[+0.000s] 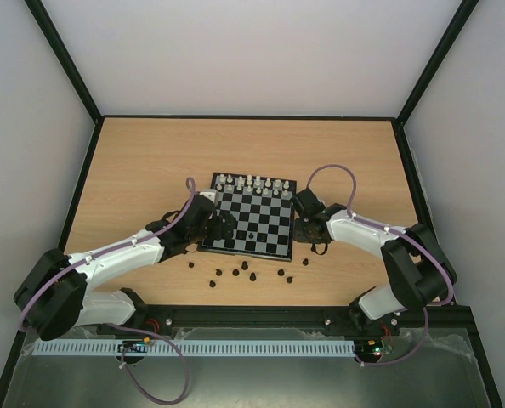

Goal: Set up the chess pieces on the board
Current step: Pick up the chess piece at the center of the board, then place the chess piece on the chessboard, then pick up the chess piece at the center of the board.

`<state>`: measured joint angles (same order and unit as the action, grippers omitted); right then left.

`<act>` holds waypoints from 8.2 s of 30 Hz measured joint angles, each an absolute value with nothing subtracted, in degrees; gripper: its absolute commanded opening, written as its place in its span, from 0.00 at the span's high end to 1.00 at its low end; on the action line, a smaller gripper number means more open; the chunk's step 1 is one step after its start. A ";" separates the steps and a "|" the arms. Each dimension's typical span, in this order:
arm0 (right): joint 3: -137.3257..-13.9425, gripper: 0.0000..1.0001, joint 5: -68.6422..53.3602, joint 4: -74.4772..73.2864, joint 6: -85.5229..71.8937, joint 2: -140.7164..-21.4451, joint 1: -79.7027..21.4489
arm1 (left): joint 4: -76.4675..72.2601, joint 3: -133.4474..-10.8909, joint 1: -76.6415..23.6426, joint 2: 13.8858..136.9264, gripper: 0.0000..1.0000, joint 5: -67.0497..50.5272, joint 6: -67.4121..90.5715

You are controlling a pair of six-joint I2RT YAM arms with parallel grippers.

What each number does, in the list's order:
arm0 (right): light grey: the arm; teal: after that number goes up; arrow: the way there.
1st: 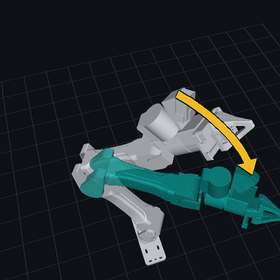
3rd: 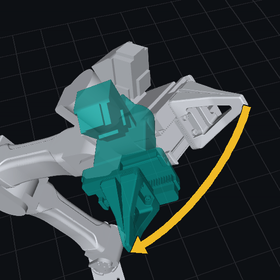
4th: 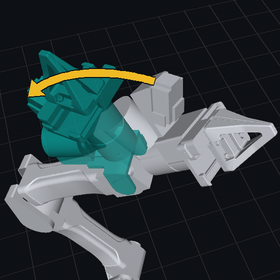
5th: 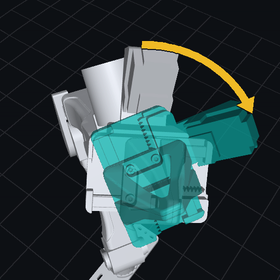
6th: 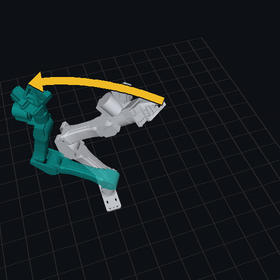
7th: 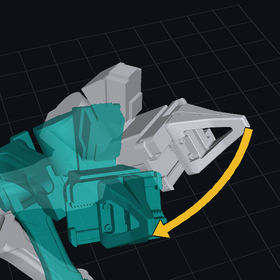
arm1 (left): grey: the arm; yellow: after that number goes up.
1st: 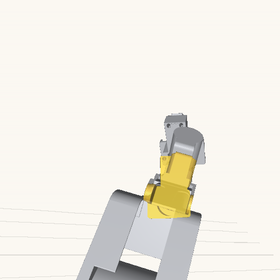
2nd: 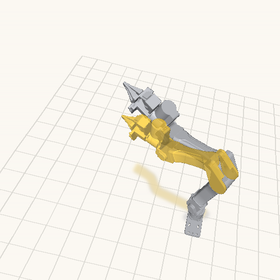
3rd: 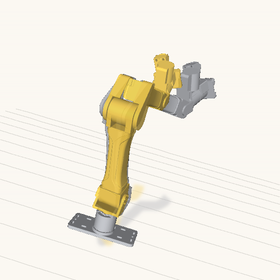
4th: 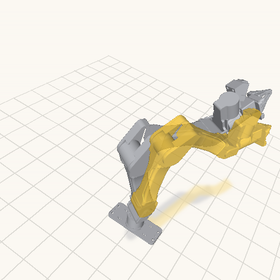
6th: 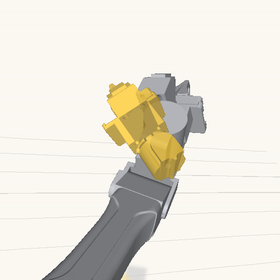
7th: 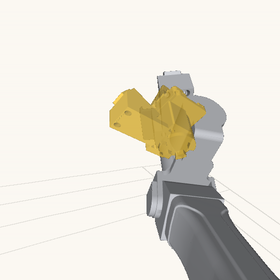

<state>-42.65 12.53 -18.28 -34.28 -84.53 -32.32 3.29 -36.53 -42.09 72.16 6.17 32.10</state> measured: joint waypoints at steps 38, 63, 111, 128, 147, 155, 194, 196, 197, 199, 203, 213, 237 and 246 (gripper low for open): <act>-54.04 0.98 12.01 -24.14 -32.67 -85.65 -45.47 | 2.46 -35.29 -40.18 72.20 0.01 6.20 32.14; -57.43 0.93 10.70 -25.23 -32.18 -93.82 -48.84 | 2.46 -35.16 -39.83 72.18 0.01 6.02 32.16; -72.69 0.37 12.75 -34.39 -30.94 -81.01 -49.10 | 0.73 -32.40 -39.86 66.15 0.01 0.99 33.69; -88.01 0.01 11.07 -34.41 -35.00 -81.06 -47.86 | -2.83 -30.68 -43.77 62.41 0.01 -1.93 35.68; -91.55 0.01 5.17 -27.83 -34.89 -90.39 -40.97 | -3.20 -30.33 -44.73 62.76 0.01 -2.35 35.79; -87.85 0.01 5.65 -27.88 -33.52 -85.91 -40.93 | -2.13 -30.30 -44.62 62.96 0.01 1.37 35.77; -55.75 0.01 -4.84 -14.55 -26.59 -74.72 -40.88 | 29.41 -23.68 -44.84 56.64 0.27 21.04 61.69; -55.75 0.01 -4.97 -14.52 -26.59 -74.72 -40.88 | 29.15 -23.68 -44.84 57.74 0.30 21.50 61.58; -55.75 0.01 -4.99 -14.52 -26.59 -74.72 -40.88 | 29.06 -23.68 -44.84 58.28 0.31 21.74 61.17; -55.75 0.02 -5.02 -14.48 -26.59 -74.70 -40.88 | 28.99 -23.75 -44.84 59.29 0.33 22.33 60.55; -55.75 0.01 -4.97 -14.46 -26.59 -74.70 -40.88 | 28.84 -24.43 -44.82 60.73 0.36 23.53 59.90; -55.72 0.01 -4.95 -14.46 -26.57 -74.70 -40.88 | 26.98 -27.97 -44.66 64.88 0.48 25.50 57.12; -55.07 0.01 -5.58 -14.00 -26.57 -74.70 -40.88 | 23.77 -28.23 -44.07 68.90 0.69 24.62 55.42; -54.78 0.01 -5.96 -13.72 -26.57 -74.70 -40.88 | 22.55 -28.03 -44.07 69.87 0.75 23.75 55.31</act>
<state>-54.78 -5.96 -13.72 -26.57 -74.70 -40.88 22.55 -28.03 -44.07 69.87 23.75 55.31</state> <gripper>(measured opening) 0.986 0.271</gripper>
